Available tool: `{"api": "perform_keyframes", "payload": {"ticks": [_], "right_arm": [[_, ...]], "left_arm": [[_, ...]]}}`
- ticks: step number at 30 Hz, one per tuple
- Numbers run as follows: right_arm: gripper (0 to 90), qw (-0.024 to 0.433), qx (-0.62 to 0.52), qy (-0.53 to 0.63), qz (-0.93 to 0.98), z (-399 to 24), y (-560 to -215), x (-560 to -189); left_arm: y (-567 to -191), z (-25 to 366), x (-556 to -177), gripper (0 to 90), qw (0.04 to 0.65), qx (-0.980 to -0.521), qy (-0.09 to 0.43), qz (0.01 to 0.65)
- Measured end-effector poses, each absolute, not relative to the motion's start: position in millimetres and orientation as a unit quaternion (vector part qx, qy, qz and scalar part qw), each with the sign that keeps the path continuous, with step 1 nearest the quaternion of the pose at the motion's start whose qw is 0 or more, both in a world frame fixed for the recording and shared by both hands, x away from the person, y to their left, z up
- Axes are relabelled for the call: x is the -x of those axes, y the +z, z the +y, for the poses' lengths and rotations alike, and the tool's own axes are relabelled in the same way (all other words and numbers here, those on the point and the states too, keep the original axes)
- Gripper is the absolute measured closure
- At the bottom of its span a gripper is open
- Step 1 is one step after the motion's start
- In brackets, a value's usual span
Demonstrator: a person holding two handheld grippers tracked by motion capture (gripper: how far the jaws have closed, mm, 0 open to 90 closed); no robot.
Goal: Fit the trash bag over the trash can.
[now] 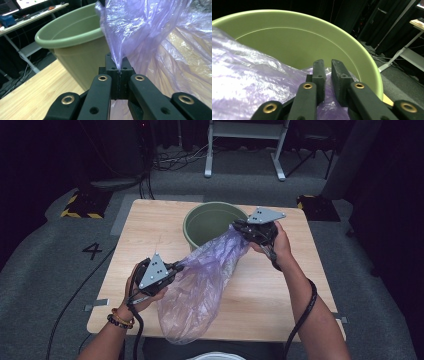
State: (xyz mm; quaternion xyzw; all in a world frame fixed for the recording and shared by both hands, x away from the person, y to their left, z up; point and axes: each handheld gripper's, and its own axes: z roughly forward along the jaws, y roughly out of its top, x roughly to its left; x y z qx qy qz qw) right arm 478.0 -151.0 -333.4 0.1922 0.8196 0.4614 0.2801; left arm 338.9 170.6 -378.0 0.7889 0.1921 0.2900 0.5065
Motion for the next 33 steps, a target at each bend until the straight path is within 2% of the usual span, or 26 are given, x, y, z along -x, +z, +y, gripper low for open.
{"api": "perform_keyframes", "payload": {"ticks": [5, 8, 10, 11, 12, 13, 14, 17, 20, 21, 26, 27, 28, 29, 30, 31, 32, 33], "right_arm": [[83.4, 0.28, -0.19, 0.464, 0.819, -142, -329, -485], [76.9, 0.283, -0.191, 0.457, 0.821, -135, -328, -489], [68.0, 0.283, -0.197, 0.458, 0.819, -133, -329, -492], [57.8, 0.29, -0.207, 0.459, 0.814, -134, -330, -493], [57.8, 0.29, -0.207, 0.459, 0.814, -134, -330, -493], [49.7, 0.281, -0.212, 0.47, 0.81, -137, -331, -494], [49.7, 0.281, -0.212, 0.47, 0.81, -137, -331, -494], [40.3, 0.269, -0.214, 0.481, 0.807, -145, -329, -493], [36.3, 0.262, -0.22, 0.494, 0.799, -150, -326, -491], [32.9, 0.274, -0.218, 0.492, 0.797, -151, -324, -487], [31.5, 0.288, -0.21, 0.501, 0.789, -159, -315, -476], [36.4, 0.302, -0.198, 0.486, 0.796, -161, -314, -470], [36.4, 0.302, -0.198, 0.486, 0.796, -161, -314, -470], [41.0, 0.3, -0.19, 0.484, 0.8, -161, -314, -468], [54.3, 0.296, -0.186, 0.481, 0.804, -161, -314, -468], [72.5, 0.284, -0.179, 0.467, 0.818, -158, -318, -470], [72.5, 0.284, -0.179, 0.467, 0.818, -158, -318, -470], [83.2, 0.279, -0.171, 0.447, 0.832, -153, -321, -472]], "left_arm": [[-375, 170, -341, 89.7, 0.511, -0.783, 0.297, 0.193], [-375, 171, -343, 89.7, 0.509, -0.78, 0.302, 0.201], [-376, 173, -345, 89.7, 0.502, -0.782, 0.307, 0.207], [-376, 177, -345, 89.7, 0.501, -0.781, 0.306, 0.212], [-376, 177, -345, 89.7, 0.501, -0.781, 0.306, 0.212], [-376, 179, -345, 89.7, 0.497, -0.782, 0.31, 0.213], [-376, 182, -345, 89.7, 0.495, -0.783, 0.311, 0.214], [-377, 189, -343, 89.7, 0.491, -0.781, 0.315, 0.223], [-379, 193, -343, 89.7, 0.488, -0.781, 0.314, 0.231], [-379, 192, -343, 89.7, 0.483, -0.782, 0.317, 0.232], [-381, 188, -343, 89.7, 0.477, -0.787, 0.32, 0.227], [-382, 186, -342, 89.8, 0.476, -0.788, 0.318, 0.227], [-382, 186, -342, 89.7, 0.476, -0.788, 0.318, 0.227], [-382, 186, -342, 89.7, 0.476, -0.788, 0.317, 0.227], [-381, 185, -343, 89.8, 0.475, -0.789, 0.319, 0.226], [-381, 185, -343, 89.7, 0.478, -0.786, 0.319, 0.227], [-380, 185, -343, 89.7, 0.48, -0.785, 0.319, 0.227], [-379, 184, -342, 89.7, 0.481, -0.783, 0.322, 0.227]]}}
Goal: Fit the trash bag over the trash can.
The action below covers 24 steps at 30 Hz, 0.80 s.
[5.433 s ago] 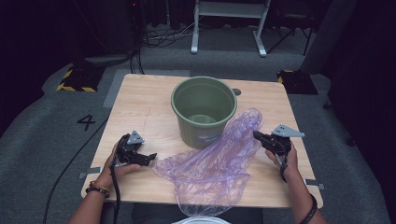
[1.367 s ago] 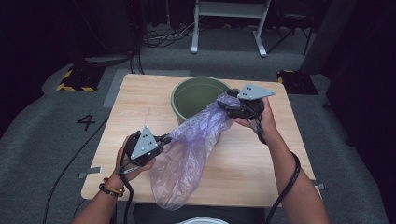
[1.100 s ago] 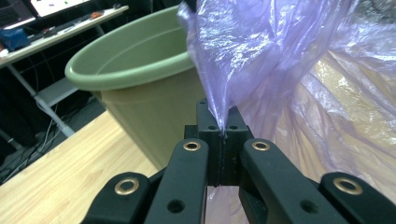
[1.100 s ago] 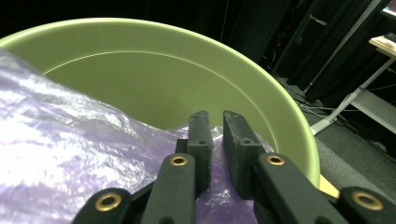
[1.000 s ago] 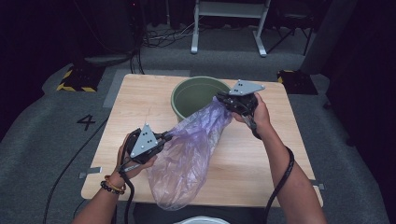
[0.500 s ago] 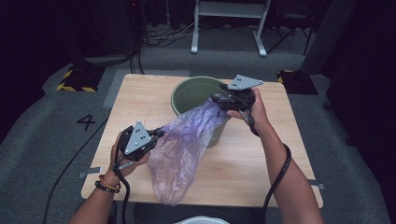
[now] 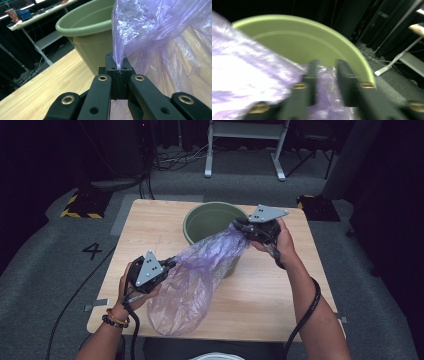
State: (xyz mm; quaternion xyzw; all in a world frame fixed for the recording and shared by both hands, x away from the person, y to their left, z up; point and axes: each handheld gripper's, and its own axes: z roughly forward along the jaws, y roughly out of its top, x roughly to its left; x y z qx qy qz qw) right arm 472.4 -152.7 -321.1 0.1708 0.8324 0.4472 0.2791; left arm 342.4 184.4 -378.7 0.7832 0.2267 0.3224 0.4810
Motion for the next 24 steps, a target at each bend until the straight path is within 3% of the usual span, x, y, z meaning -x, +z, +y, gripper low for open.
{"api": "perform_keyframes", "payload": {"ticks": [3, 13, 19, 22, 24], "right_arm": [[89.9, 0.276, -0.174, 0.439, 0.837, -146, -323, -478], [88.0, 0.266, -0.185, 0.447, 0.834, -127, -322, -497], [79.0, 0.244, -0.214, 0.42, 0.847, -127, -327, -509], [61.7, 0.258, -0.225, 0.395, 0.852, -125, -332, -511], [55.1, 0.255, -0.226, 0.395, 0.853, -126, -333, -512]], "left_arm": [[-375, 186, -342, 89.7, 0.483, -0.778, 0.329, 0.228], [-370, 197, -341, 89.7, 0.495, -0.764, 0.336, 0.242], [-360, 189, -344, 89.7, 0.503, -0.759, 0.342, 0.231], [-352, 178, -347, 89.6, 0.505, -0.759, 0.347, 0.22], [-349, 171, -350, 89.7, 0.501, -0.763, 0.349, 0.214]]}}
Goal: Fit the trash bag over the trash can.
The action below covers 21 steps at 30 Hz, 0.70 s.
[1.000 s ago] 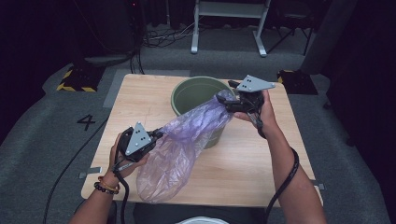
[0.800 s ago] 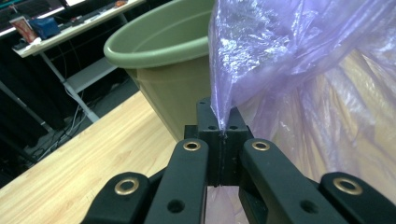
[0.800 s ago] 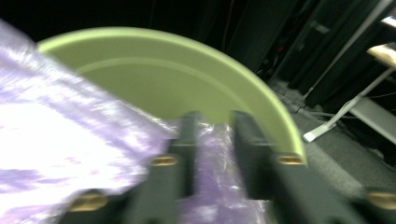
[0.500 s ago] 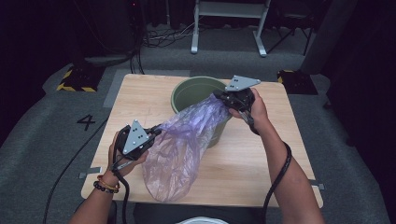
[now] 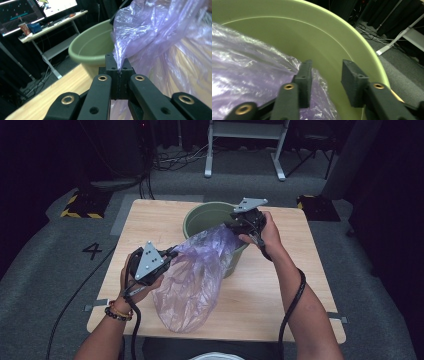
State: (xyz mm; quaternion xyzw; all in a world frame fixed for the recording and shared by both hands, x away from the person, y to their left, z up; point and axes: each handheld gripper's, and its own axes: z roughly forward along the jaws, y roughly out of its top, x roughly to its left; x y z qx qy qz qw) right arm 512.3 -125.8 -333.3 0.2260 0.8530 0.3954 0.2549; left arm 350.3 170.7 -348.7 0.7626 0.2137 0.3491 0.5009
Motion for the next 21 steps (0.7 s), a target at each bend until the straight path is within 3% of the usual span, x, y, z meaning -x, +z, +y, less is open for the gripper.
{"api": "perform_keyframes", "payload": {"ticks": [6, 13, 21], "right_arm": [[33.1, 0.27, -0.224, 0.413, 0.841, -129, -332, -506], [29.7, 0.292, -0.228, 0.441, 0.817, -135, -322, -493], [32.9, 0.276, -0.221, 0.503, 0.789, -157, -307, -465]], "left_arm": [[-346, 158, -364, 89.7, 0.494, -0.767, 0.347, 0.219], [-349, 151, -373, 89.7, 0.479, -0.774, 0.346, 0.227], [-349, 146, -377, 89.6, 0.475, -0.78, 0.339, 0.228]]}}
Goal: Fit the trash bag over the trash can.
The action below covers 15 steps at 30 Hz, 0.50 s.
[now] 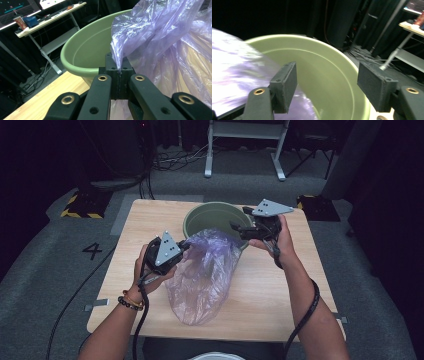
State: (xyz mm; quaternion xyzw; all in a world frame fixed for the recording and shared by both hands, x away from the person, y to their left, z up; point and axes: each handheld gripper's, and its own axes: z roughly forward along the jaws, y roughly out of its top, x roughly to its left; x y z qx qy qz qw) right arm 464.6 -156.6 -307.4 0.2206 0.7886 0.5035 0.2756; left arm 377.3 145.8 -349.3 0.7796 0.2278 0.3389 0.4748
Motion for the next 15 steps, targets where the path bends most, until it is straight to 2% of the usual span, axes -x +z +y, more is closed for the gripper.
{"api": "perform_keyframes", "payload": {"ticks": [9, 15], "right_arm": [[32.2, 0.254, -0.176, 0.554, 0.773, -178, -298, -409], [32.4, 0.244, -0.182, 0.574, 0.76, -187, -290, -389]], "left_arm": [[-348, 136, -383, 89.6, 0.457, -0.787, 0.346, 0.228], [-346, 133, -384, 89.6, 0.448, -0.79, 0.352, 0.227]]}}
